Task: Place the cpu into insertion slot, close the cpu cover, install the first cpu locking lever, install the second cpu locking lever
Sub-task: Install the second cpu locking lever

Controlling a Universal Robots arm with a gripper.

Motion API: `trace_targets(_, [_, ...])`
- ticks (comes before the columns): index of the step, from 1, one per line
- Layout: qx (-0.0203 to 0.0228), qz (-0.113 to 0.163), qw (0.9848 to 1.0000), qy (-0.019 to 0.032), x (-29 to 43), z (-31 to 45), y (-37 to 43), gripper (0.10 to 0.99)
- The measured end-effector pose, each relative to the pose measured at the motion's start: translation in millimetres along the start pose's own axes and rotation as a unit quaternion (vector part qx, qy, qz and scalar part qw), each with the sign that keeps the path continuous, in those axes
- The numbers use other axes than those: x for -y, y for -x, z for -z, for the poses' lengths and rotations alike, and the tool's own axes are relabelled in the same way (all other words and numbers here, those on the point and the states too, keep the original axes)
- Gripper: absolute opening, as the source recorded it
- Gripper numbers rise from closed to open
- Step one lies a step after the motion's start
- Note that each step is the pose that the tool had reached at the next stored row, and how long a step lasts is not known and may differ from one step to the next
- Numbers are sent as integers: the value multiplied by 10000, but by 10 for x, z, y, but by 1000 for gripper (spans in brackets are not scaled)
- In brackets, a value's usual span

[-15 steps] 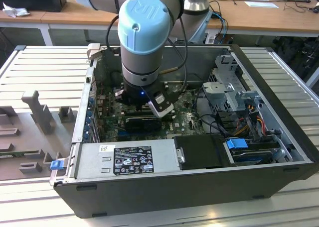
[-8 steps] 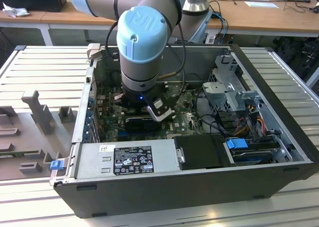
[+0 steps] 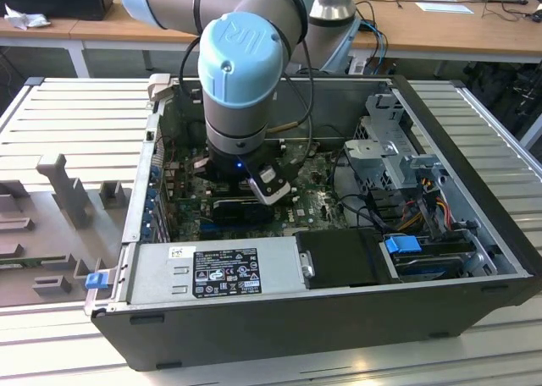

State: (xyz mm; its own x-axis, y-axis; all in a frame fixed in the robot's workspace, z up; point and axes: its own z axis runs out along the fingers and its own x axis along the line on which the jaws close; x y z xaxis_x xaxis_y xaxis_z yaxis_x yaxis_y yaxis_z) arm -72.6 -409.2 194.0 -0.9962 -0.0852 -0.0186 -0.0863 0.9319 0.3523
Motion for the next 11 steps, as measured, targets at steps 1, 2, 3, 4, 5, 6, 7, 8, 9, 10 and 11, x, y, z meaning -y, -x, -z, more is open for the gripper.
trace_targets(1, [1, 0, 10000, 1, -2, -4, -1, 106])
trace_targets(2, [0, 0, 10000, 2, -2, -7, -3, 106])
trace_targets(3, [0, 0, 10000, 1, -1, -11, -6, 106])
trace_targets(4, [-1, 0, 10000, 0, 0, -14, -9, 106])
trace_targets(5, [0, 0, 10000, 1, 1, -19, -15, 106])
trace_targets(6, [0, 0, 10000, 1, 0, -20, -18, 106])
trace_targets(7, [0, 0, 10000, 1, 0, -20, -21, 106])
trace_targets(8, [0, 0, 10000, 2, -1, -21, -26, 106])
trace_targets(9, [0, 1, 10000, 2, -7, -4, -27, 106])
trace_targets(10, [1, 1, 10000, 4, -14, 15, -28, 106])
trace_targets(11, [0, 0, 10000, 2, -21, 33, -28, 106])
